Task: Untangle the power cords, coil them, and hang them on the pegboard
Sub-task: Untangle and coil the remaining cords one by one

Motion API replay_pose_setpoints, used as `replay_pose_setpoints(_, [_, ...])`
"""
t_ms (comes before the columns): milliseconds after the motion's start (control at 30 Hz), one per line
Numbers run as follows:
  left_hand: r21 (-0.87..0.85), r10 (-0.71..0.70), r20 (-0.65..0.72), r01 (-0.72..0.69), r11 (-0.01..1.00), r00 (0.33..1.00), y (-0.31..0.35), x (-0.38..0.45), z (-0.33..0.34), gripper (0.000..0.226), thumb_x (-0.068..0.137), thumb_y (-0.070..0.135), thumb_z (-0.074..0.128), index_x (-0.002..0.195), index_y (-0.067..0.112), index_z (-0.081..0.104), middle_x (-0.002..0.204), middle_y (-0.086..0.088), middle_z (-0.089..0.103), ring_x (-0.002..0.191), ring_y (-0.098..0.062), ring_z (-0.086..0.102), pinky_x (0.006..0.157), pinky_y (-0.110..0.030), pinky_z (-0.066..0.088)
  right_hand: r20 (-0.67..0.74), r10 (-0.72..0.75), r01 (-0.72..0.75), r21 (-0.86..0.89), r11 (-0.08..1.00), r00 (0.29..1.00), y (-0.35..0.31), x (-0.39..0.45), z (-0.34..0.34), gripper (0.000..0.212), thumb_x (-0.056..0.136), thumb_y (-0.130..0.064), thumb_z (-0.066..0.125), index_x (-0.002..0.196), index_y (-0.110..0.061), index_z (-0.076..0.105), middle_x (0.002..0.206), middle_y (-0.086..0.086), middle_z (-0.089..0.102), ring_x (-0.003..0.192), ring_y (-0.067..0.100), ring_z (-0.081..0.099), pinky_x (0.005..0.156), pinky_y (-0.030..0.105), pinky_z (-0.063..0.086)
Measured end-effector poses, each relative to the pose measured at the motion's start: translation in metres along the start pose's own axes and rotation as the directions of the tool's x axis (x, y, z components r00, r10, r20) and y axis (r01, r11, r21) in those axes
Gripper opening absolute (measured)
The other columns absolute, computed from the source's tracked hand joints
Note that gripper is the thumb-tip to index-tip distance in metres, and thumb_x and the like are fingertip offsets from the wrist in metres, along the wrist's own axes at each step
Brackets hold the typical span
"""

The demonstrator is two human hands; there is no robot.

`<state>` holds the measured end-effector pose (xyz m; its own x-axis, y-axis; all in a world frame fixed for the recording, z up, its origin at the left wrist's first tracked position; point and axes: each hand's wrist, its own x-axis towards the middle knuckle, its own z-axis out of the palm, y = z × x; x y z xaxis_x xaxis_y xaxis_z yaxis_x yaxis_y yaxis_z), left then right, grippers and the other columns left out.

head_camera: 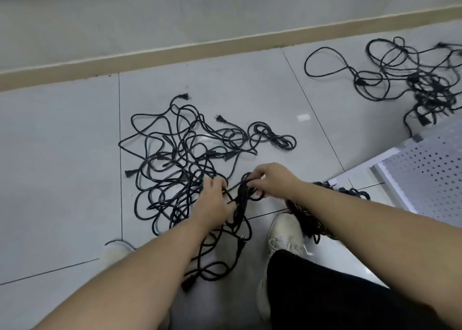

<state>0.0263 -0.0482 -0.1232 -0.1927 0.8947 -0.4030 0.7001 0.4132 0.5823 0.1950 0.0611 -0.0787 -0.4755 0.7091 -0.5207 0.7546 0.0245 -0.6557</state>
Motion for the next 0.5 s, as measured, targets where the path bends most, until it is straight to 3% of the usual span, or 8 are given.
replay_pose_setpoints(67, [0.107, -0.025, -0.022, 0.027, 0.994, 0.999, 0.014, -0.015, -0.023, 0.046, 0.087, 0.038, 0.07, 0.128, 0.025, 0.051, 0.127, 0.001, 0.042, 0.109, -0.023, 0.056, 0.083, -0.033, 0.044, -0.068, -0.094, 0.096, 0.038, 0.995, 0.993, -0.032, -0.023, -0.019, 0.004, 0.093, -0.015, 0.072, 0.095, -0.012, 0.073, 0.067, -0.009, 0.068, 0.055, 0.002, 0.066, 0.06, 0.023, 0.058])
replay_pose_setpoints(167, [0.208, -0.034, -0.059, 0.046, 0.977, 0.998, 0.028, -0.041, -0.059, 0.053, 0.09, 0.054, 0.064, 0.139, 0.034, 0.054, 0.131, 0.0, 0.046, 0.117, -0.022, 0.056, 0.089, -0.035, 0.049, -0.131, -0.17, 0.189, 0.155, 0.97, 0.977, -0.078, -0.062, -0.046, 0.006, 0.093, -0.014, 0.072, 0.089, -0.017, 0.071, 0.08, -0.002, 0.068, 0.059, 0.012, 0.066, 0.062, 0.026, 0.058])
replay_pose_setpoints(333, [0.056, 0.189, -0.065, -0.185, 0.981, 0.98, 0.059, -0.085, -0.106, 0.07, 0.09, 0.052, 0.07, 0.151, 0.029, 0.045, 0.149, 0.005, 0.043, 0.139, -0.016, 0.043, 0.113, -0.03, 0.036, -0.161, -0.274, 0.31, 0.272, 0.911, 0.948, -0.141, -0.119, -0.071, 0.005, 0.092, -0.012, 0.074, 0.089, -0.016, 0.071, 0.065, -0.002, 0.066, 0.059, 0.015, 0.063, 0.062, 0.031, 0.056])
replay_pose_setpoints(433, [-0.075, 0.206, -0.058, -0.21, 0.975, 0.977, 0.077, -0.116, -0.125, 0.078, 0.093, 0.047, 0.071, 0.157, 0.021, 0.035, 0.144, 0.016, 0.039, 0.136, -0.003, 0.037, 0.106, -0.018, 0.028, -0.215, -0.33, 0.386, 0.327, 0.862, 0.919, -0.18, -0.154, -0.076, 0.004, 0.093, -0.014, 0.073, 0.096, -0.015, 0.072, 0.071, -0.003, 0.069, 0.06, 0.01, 0.063, 0.059, 0.023, 0.056])
replay_pose_setpoints(500, [-0.175, 0.166, -0.089, -0.18, 0.968, 0.982, 0.08, -0.132, -0.134, 0.081, 0.092, 0.05, 0.071, 0.157, 0.022, 0.032, 0.148, 0.014, 0.04, 0.137, -0.005, 0.038, 0.107, -0.02, 0.028, -0.247, -0.368, 0.44, 0.4, 0.804, 0.896, -0.204, -0.173, -0.077, 0.004, 0.094, -0.014, 0.072, 0.096, -0.017, 0.071, 0.082, -0.004, 0.067, 0.06, 0.007, 0.064, 0.06, 0.023, 0.057])
